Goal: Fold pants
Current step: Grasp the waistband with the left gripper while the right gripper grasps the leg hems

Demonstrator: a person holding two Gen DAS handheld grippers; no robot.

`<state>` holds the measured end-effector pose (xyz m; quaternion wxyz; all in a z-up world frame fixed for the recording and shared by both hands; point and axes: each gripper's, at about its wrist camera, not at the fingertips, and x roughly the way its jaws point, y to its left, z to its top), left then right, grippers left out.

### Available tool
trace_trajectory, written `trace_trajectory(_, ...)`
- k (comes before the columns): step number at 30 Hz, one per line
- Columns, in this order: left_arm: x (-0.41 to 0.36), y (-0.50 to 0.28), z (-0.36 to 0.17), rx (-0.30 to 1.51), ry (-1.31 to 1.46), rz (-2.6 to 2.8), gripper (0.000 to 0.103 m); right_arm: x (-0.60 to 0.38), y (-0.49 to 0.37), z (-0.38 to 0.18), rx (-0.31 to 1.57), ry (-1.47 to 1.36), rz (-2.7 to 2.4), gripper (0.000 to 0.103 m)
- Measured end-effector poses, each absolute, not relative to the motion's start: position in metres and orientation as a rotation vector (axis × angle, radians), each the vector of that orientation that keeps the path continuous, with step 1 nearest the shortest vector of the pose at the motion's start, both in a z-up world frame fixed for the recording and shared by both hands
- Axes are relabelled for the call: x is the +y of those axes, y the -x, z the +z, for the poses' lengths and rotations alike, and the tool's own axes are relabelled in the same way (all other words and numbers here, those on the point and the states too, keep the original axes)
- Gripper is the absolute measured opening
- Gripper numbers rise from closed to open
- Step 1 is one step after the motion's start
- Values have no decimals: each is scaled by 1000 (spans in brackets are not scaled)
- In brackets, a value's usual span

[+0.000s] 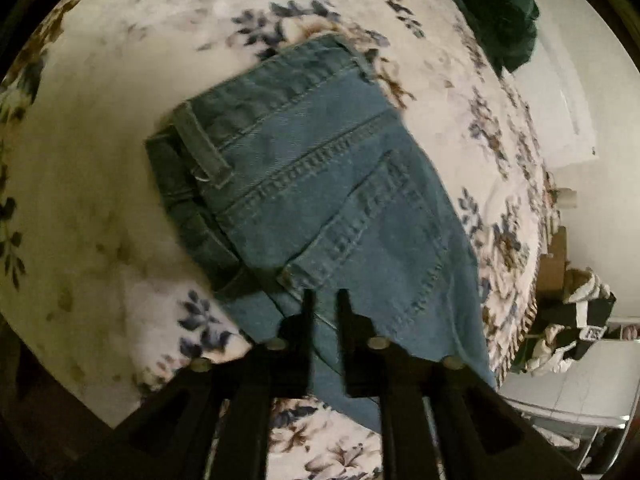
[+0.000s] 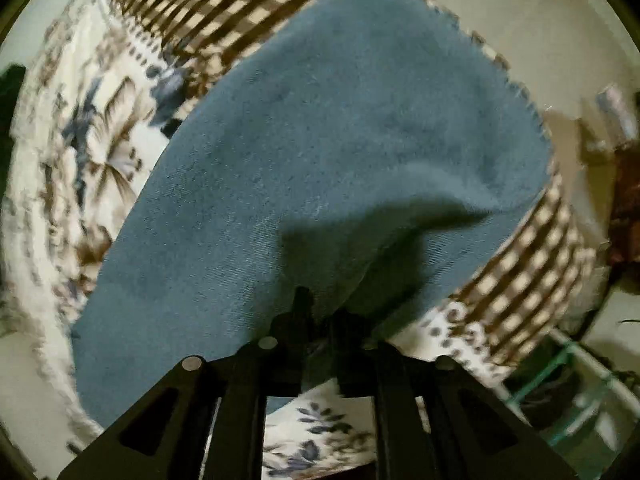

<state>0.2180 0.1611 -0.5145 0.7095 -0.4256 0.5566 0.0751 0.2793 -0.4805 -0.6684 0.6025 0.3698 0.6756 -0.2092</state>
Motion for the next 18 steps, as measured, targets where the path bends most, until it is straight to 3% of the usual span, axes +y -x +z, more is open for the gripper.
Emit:
trace_trajectory(1,164,-218,-515,1222,964,180,31,-485,-274,-667,1550,-861,-477,22)
trace_trajectory(2,165,-218,-516,1210,971,206,53,-492,-266,-663,1526,-862,-478,33)
trace_trajectory(3,169,-219,-517,1197,983,217,64,-498,-258,-659,1498,-873,-478,45)
trace_trajectory(5,176,-219,-522,1171,1002,237,64,-513,-245,-653,1447,-921,-489,54)
trace_trajectory(9,184,-226,-536,1175,961,277,64,-553,-221,-648,1356,-1029,-561,54)
trace_trajectory(11,181,-231,-544,1192,937,296,60,-564,-221,-652,1361,-1031,-602,54)
trace_trajectory(13,182,-229,-547,1193,916,329,41,-576,-213,-661,1343,-1056,-644,54)
trace_trajectory(14,184,-226,-547,1188,910,349,25,-581,-209,-667,1335,-1080,-650,54)
trace_trajectory(15,187,-221,-548,1185,910,362,10,-583,-210,-670,1324,-1094,-647,42)
trace_trajectory(17,196,-210,-546,1158,940,369,3,-584,-205,-668,1279,-1080,-661,14)
trace_trajectory(18,198,-204,-542,1151,929,376,2,-583,-202,-661,1274,-1040,-666,13)
